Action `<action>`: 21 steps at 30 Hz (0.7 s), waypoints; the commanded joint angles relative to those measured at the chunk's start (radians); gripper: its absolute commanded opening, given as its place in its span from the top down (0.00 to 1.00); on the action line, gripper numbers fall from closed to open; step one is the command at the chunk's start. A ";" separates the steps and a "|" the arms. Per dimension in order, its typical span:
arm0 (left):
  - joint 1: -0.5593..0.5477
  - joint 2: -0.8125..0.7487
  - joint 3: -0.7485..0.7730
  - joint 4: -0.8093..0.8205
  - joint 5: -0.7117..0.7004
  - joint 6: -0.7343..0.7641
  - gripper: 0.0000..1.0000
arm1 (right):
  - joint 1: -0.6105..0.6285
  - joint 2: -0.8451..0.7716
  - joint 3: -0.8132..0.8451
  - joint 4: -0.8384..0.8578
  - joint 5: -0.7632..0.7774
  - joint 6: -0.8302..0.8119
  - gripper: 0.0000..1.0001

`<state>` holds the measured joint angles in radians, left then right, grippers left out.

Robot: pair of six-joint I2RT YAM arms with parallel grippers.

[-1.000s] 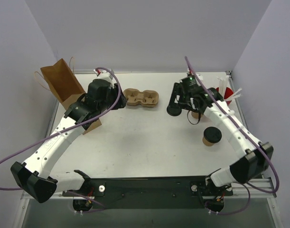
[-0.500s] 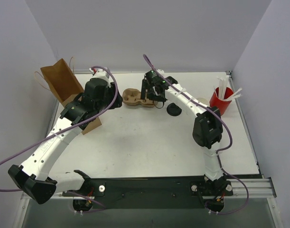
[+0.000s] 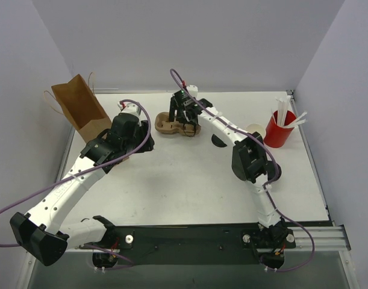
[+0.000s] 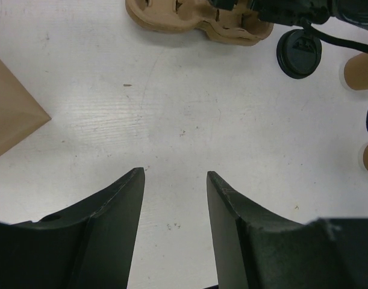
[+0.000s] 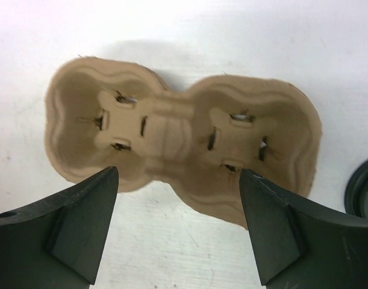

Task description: Pack the takeout coffee

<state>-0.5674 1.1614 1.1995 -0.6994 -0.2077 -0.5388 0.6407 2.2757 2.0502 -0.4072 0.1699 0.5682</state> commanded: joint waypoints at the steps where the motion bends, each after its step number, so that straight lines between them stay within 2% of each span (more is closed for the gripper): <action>1: 0.003 -0.017 0.002 0.049 0.016 0.003 0.44 | 0.017 0.074 0.116 0.008 0.023 -0.016 0.24; 6: 0.004 -0.012 0.003 0.049 0.016 0.017 0.44 | 0.017 0.151 0.212 -0.030 0.023 -0.011 0.24; 14: 0.006 -0.019 0.005 0.047 0.004 0.025 0.44 | 0.019 0.185 0.212 -0.054 0.011 -0.008 0.27; 16: 0.008 -0.020 0.003 0.049 0.002 0.028 0.44 | 0.019 0.174 0.199 -0.081 0.019 -0.025 0.28; 21: 0.006 -0.022 -0.003 0.055 0.002 0.026 0.44 | 0.011 0.107 0.036 -0.102 0.036 -0.067 0.29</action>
<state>-0.5674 1.1614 1.1950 -0.6914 -0.2016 -0.5262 0.6506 2.4588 2.1860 -0.4431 0.1711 0.5426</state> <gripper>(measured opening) 0.561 0.714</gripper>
